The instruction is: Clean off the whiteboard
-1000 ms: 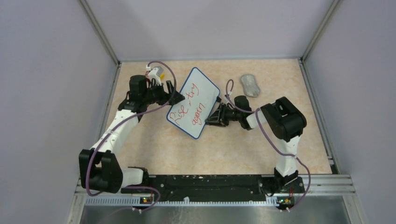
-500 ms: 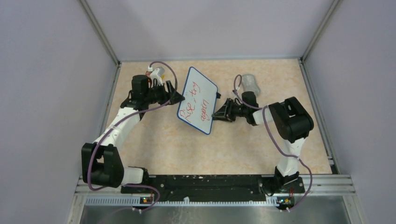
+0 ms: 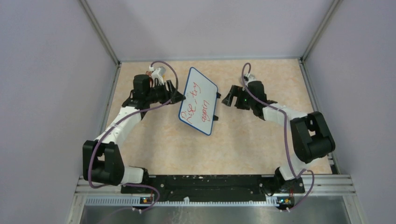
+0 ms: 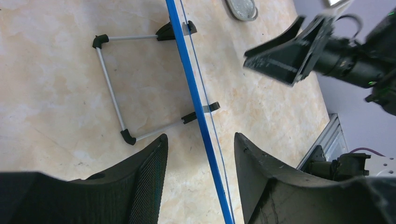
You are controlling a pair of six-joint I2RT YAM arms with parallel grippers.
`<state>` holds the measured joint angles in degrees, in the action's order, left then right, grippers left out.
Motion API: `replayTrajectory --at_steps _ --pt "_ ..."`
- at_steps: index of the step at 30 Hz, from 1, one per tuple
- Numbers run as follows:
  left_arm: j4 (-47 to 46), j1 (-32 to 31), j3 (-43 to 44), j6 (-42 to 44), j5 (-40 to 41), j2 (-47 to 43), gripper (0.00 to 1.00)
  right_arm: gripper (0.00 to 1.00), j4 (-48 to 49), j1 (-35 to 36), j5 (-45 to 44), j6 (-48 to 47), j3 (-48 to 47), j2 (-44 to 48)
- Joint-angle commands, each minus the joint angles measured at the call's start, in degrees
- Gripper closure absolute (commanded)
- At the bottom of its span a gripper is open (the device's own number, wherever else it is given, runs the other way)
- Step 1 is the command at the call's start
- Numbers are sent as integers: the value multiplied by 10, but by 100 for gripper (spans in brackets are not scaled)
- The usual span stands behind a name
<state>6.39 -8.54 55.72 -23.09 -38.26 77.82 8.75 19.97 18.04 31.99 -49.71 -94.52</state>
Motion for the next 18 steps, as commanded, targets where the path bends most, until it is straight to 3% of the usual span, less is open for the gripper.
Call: replayTrajectory --at_steps 1,5,10,18 --pt "-9 -25 29 5 27 10 42 11 3 -2 -234 -84 -50 61" --pt "46 -55 64 35 66 27 43 1 42 -31 -288 -86 -88 38" --pt "103 -74 107 62 133 50 49 1 90 -100 -192 -67 -95 16" --pt "122 -75 129 60 136 74 56 5 -20 -117 -229 -165 -227 -101"
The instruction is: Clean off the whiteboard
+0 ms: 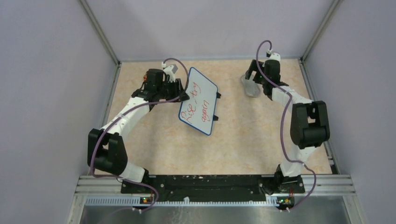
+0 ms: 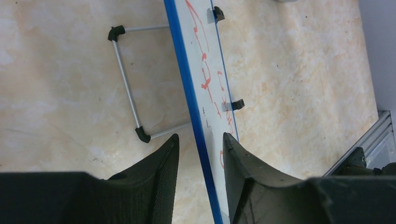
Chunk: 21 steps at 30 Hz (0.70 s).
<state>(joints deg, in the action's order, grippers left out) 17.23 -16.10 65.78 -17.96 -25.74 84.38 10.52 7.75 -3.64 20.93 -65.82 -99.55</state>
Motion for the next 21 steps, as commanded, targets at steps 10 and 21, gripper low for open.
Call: replayTrajectory --at_steps 10,21 --pt "24 -19 54 -6 54 16 86 12 9 6 9 -65 -23 -65" --pt "-1 -23 70 -55 69 17 100 14 -38 6 1 -82 -59 -99"
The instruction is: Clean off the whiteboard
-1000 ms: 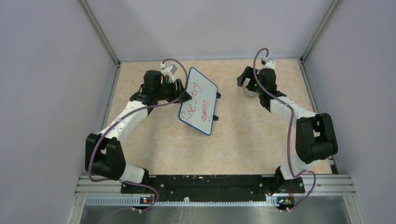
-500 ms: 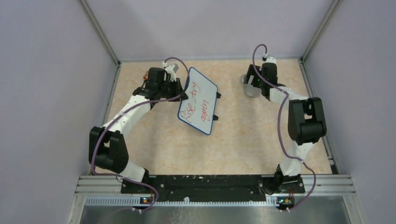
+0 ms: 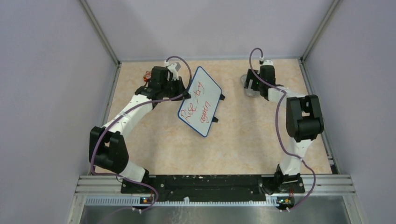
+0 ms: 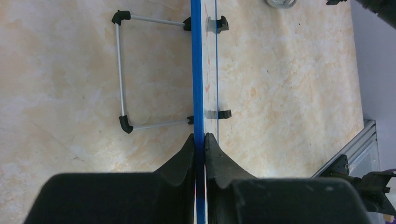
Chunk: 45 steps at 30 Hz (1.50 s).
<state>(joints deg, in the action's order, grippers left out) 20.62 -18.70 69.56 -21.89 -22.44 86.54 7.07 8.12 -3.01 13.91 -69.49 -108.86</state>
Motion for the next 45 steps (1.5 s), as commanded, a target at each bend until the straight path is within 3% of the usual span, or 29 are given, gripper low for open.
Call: replayTrajectory --at_steps 1,6,13,25,29,40,45 --pt "-34 3 36 -25 43 -6 100 14 -3 2 -5 -13 -22 -8" --pt "-62 3 28 -69 69 -23 100 15 -4 2 3 -14 -26 -14" --pt "-101 2 29 -100 44 4 100 15 -8 12 8 -36 -28 -14" --pt "-108 -1 11 -95 49 15 100 15 -47 26 -25 -59 -69 -46" --pt "-105 -1 13 -78 45 10 70 15 -102 44 -71 -84 -127 -74" --pt "-67 1 61 -15 73 -6 3 18 -156 71 -145 -112 -265 -164" --pt "-42 1 91 39 89 -12 1 20 -195 74 -152 -130 -323 -219"
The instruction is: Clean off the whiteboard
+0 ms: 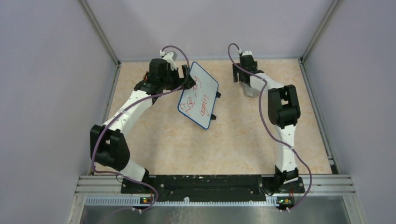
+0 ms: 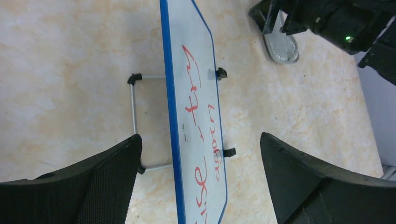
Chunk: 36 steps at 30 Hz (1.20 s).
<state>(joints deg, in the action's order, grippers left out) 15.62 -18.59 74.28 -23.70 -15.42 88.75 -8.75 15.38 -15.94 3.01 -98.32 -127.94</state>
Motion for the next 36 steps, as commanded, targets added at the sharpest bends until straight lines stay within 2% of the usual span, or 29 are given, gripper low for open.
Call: replayTrajectory --at_steps 1,4,6,12,18,21,25,30,33,36 --pt "10 0 46 68 19 -33 1 20 -41 2 -21 -22 -40 -36" --pt "5 0 35 91 24 -31 1 21 -55 6 -49 -24 -55 -47" --pt "4 0 28 100 14 -25 1 28 -56 7 -50 -23 -56 -48" --pt "-7 3 8 105 -16 -28 3 66 -34 12 -56 -19 -30 -34" --pt "-24 19 -8 99 -37 -40 8 100 66 12 -27 -1 76 70" --pt "-45 33 -22 85 -73 -45 14 100 128 12 13 24 152 140" --pt "-53 42 -25 73 -102 -33 27 100 228 12 161 60 235 201" --pt "-56 46 -24 60 -123 -11 40 100 296 13 264 148 250 200" --pt "-53 46 -25 60 -118 0 46 100 389 16 317 219 278 197" --pt "-45 46 -23 60 -111 10 53 100 437 26 355 239 286 189"
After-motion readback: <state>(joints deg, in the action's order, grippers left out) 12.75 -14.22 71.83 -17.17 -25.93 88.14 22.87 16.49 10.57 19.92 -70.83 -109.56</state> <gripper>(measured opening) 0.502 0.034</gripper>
